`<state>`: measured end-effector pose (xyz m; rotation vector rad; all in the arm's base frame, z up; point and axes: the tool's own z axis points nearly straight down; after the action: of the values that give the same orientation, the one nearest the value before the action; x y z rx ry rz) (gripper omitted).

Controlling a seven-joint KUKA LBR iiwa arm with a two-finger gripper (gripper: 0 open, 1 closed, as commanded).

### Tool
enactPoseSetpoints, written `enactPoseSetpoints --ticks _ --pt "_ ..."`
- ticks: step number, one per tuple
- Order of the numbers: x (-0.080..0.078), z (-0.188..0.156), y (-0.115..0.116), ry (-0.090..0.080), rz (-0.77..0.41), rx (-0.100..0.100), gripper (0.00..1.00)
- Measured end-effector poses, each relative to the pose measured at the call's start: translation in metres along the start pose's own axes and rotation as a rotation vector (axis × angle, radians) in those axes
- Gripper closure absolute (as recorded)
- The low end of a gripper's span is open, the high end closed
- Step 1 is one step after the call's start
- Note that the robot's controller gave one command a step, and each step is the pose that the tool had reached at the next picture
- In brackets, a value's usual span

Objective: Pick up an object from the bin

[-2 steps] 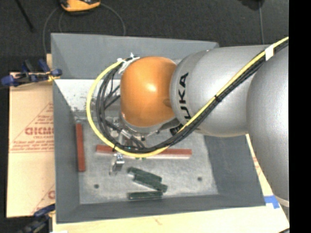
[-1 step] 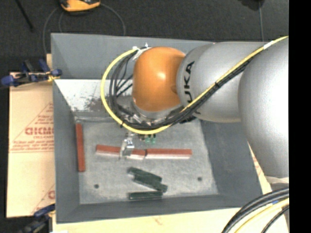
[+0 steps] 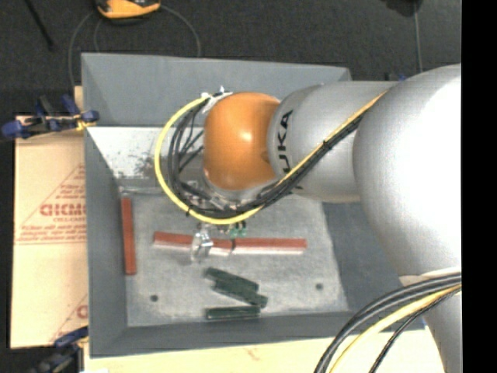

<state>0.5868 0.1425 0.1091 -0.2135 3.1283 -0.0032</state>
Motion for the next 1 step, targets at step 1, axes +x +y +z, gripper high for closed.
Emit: enactPoseSetpoints --ticks 1 --pt "0.0020 0.0261 0.0118 -0.001 -0.166 -0.004 1.00"
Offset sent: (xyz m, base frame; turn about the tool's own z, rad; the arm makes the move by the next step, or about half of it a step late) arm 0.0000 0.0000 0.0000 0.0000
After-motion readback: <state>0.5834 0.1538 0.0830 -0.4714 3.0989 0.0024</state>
